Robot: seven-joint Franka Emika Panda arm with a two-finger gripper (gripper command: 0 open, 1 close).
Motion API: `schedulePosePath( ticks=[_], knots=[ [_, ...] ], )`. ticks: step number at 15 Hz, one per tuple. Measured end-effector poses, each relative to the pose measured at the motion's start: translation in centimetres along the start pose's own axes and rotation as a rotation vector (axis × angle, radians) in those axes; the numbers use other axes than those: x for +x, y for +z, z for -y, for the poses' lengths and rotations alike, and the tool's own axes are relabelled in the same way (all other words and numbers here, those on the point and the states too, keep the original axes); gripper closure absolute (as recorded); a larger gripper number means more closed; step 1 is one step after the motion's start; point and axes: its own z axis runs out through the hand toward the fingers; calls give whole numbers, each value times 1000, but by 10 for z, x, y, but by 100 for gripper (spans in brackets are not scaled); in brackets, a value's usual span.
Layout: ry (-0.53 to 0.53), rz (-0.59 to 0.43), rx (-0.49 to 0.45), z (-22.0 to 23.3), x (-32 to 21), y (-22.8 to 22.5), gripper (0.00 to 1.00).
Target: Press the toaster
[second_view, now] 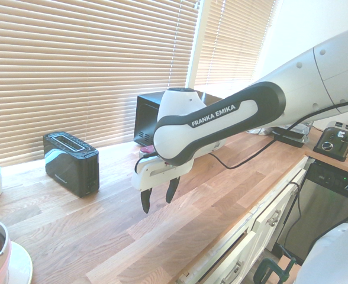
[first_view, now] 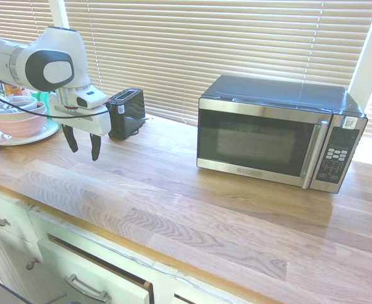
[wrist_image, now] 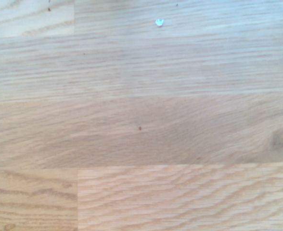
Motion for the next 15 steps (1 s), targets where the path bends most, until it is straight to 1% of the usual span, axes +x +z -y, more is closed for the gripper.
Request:
schedulePosePath(
  ticks=[7,10,15],
  knots=[
    [-19,-21,-2,3,0,1,0],
    [-35,-73,26,10,5,-4,0],
    [-55,-139,71,38,32,-29,0]
  ],
)
